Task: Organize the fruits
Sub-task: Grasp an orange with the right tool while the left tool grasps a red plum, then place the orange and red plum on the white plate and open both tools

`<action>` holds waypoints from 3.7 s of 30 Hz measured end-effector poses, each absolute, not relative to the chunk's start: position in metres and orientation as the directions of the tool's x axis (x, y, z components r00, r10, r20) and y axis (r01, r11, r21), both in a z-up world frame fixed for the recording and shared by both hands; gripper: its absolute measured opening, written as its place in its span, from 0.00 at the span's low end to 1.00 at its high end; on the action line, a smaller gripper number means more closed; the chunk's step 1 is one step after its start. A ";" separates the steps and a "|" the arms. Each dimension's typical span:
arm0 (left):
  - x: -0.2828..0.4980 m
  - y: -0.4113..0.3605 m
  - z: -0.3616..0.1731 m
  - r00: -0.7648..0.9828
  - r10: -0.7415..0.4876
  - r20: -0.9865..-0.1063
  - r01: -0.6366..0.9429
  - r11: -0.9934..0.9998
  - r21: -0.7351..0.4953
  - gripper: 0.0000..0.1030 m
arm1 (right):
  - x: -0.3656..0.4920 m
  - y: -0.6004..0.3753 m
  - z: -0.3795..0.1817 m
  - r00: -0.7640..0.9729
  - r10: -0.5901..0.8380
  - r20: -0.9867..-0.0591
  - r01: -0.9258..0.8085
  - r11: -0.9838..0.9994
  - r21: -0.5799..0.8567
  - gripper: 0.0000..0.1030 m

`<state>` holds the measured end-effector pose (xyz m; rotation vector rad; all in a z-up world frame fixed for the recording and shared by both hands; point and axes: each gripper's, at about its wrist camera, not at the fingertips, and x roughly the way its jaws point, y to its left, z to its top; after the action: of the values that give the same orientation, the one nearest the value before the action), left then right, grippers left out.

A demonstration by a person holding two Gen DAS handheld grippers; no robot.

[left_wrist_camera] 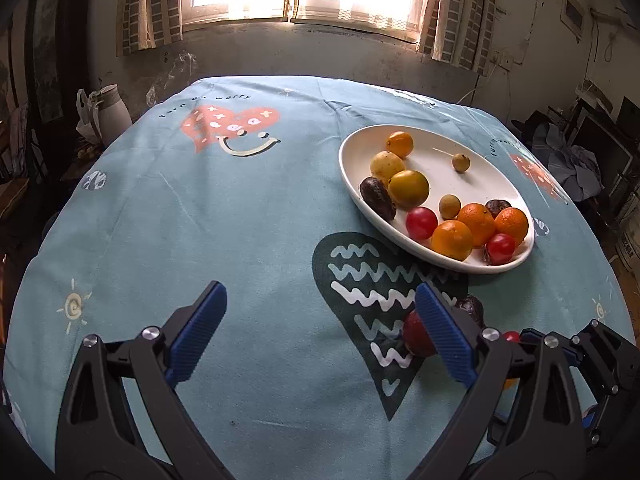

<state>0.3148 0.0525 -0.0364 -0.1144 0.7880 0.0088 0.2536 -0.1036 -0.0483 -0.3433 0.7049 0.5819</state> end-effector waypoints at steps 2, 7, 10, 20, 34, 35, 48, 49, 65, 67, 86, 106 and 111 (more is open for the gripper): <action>0.314 0.053 -0.035 0.709 -0.028 -0.704 -0.055 0.994 -0.096 0.94 | 0.256 -0.103 -0.051 0.602 0.383 -0.701 -0.608 0.788 -0.092 0.55; 0.315 0.053 -0.034 0.710 -0.011 -0.704 -0.064 0.995 -0.079 0.94 | 0.266 -0.104 -0.056 0.563 0.392 -0.728 -0.612 0.789 -0.048 0.47; 0.314 0.054 -0.033 0.711 -0.018 -0.703 -0.060 0.995 -0.086 0.94 | 0.269 -0.102 -0.058 0.546 0.389 -0.742 -0.619 0.784 -0.043 0.45; 0.313 0.055 -0.032 0.716 -0.028 -0.698 -0.048 0.995 -0.089 0.94 | 0.269 -0.108 -0.050 0.558 0.406 -0.723 -0.594 0.805 -0.006 0.37; 0.301 0.003 -0.065 0.621 -0.261 -0.739 0.416 0.909 0.029 0.54 | 0.287 -0.160 -0.023 0.565 0.529 -0.634 -0.464 0.838 0.285 0.37; 0.300 0.002 -0.066 0.622 -0.266 -0.737 0.423 0.906 0.030 0.54 | 0.286 -0.161 -0.023 0.567 0.526 -0.634 -0.462 0.840 0.284 0.37; 0.319 -0.014 -0.079 0.595 -0.292 -0.749 0.467 0.884 0.026 0.42 | 0.285 -0.167 -0.018 0.577 0.522 -0.628 -0.441 0.847 0.298 0.37; 0.322 -0.014 -0.080 0.594 -0.292 -0.750 0.465 0.885 0.024 0.42 | 0.285 -0.167 -0.018 0.579 0.522 -0.627 -0.440 0.847 0.299 0.37; 0.316 -0.012 -0.079 0.593 -0.281 -0.754 0.422 0.907 -0.006 0.39 | 0.286 -0.169 -0.020 0.581 0.511 -0.634 -0.431 0.854 0.293 0.37; 0.304 -0.009 -0.073 0.608 -0.284 -0.741 0.412 0.911 -0.011 0.39 | 0.286 -0.168 -0.022 0.580 0.508 -0.637 -0.432 0.855 0.288 0.37; 0.405 -0.025 -0.006 0.720 -0.168 -0.673 0.213 0.977 -0.016 0.39 | 0.374 -0.186 -0.001 0.698 0.433 -0.570 -0.326 0.901 0.287 0.37; 0.358 -0.003 0.007 0.768 -0.080 -0.636 0.087 0.996 -0.020 0.98 | 0.332 -0.194 0.000 0.718 0.399 -0.570 -0.304 0.917 0.259 0.65; 0.316 0.013 -0.016 0.760 -0.063 -0.647 0.052 0.998 -0.037 0.98 | 0.308 -0.181 -0.020 0.661 0.346 -0.666 -0.314 0.933 0.173 0.66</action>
<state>0.3157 0.0130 -0.0161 -0.0168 0.7049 -0.0627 0.3079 -0.1814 -0.0205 0.0446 0.7619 0.3737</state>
